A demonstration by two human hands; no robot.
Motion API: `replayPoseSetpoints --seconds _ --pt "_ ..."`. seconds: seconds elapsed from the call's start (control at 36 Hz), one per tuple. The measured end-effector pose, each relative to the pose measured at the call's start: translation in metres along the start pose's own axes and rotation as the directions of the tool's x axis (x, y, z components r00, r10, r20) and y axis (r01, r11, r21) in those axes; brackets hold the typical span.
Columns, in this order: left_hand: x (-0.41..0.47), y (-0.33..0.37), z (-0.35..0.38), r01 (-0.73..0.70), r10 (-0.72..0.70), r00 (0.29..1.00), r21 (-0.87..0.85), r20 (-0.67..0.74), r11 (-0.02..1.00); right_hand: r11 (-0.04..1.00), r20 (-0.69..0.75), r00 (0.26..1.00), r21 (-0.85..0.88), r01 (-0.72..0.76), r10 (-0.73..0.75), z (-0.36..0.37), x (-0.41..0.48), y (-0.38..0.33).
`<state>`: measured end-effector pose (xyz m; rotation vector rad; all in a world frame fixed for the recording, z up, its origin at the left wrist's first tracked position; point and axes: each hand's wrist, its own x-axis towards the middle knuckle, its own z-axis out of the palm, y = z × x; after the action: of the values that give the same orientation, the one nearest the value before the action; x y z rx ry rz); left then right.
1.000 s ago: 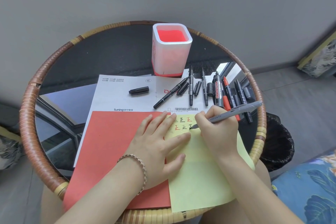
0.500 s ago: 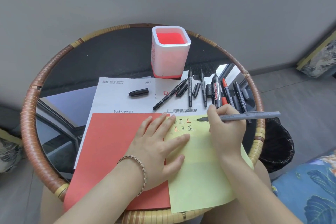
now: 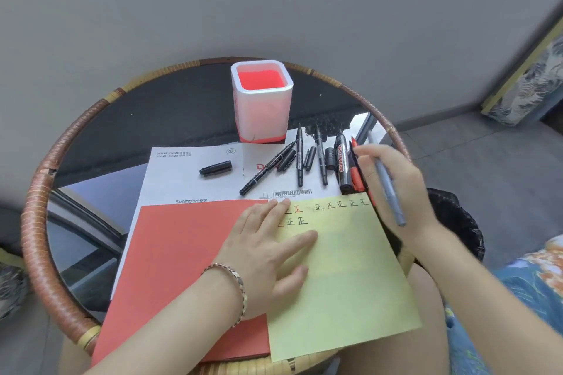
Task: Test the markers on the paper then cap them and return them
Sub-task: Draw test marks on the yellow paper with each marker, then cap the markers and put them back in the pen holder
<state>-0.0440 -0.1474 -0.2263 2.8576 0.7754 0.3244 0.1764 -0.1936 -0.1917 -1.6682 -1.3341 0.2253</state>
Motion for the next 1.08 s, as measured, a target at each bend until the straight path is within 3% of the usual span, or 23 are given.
replayPoseSetpoints --seconds 0.11,0.22,0.33,0.53,0.78,0.86,0.97,1.08 --pt "-0.001 -0.002 0.001 0.008 -0.008 1.0 -0.03 0.011 1.0 0.938 0.128 0.99 -0.346 -0.009 0.057 -0.04 0.024 0.042" --pt "-0.002 -0.001 0.001 0.024 -0.024 1.0 -0.045 0.019 0.999 0.889 0.286 0.946 -0.457 -0.006 0.153 -0.056 0.033 0.059" --pt "-0.003 -0.001 0.001 0.034 -0.033 0.999 -0.062 0.015 0.997 0.894 0.351 0.923 -0.448 0.018 0.157 -0.06 0.038 0.065" --pt "-0.003 -0.001 0.001 0.034 -0.033 0.999 -0.055 0.009 0.998 0.919 0.257 0.962 -0.395 0.014 0.096 -0.056 0.037 0.068" --pt "-0.002 -0.001 0.001 0.029 -0.029 1.0 -0.046 0.01 0.999 0.86 0.246 0.969 -0.499 0.112 0.016 -0.059 0.038 0.065" --pt "-0.002 -0.001 0.001 0.017 -0.018 1.0 -0.049 -0.004 0.999 0.898 0.201 0.978 -0.419 0.133 -0.051 -0.055 0.037 0.051" --pt "-0.001 -0.003 0.002 -0.014 0.005 0.998 -0.125 -0.069 0.992 0.984 0.259 0.964 -0.146 0.101 -0.06 -0.039 0.024 0.007" --pt "0.001 -0.001 -0.006 0.003 -0.071 0.969 -0.278 -0.236 0.961 0.999 0.337 0.941 0.034 0.009 -0.02 -0.014 0.004 -0.03"
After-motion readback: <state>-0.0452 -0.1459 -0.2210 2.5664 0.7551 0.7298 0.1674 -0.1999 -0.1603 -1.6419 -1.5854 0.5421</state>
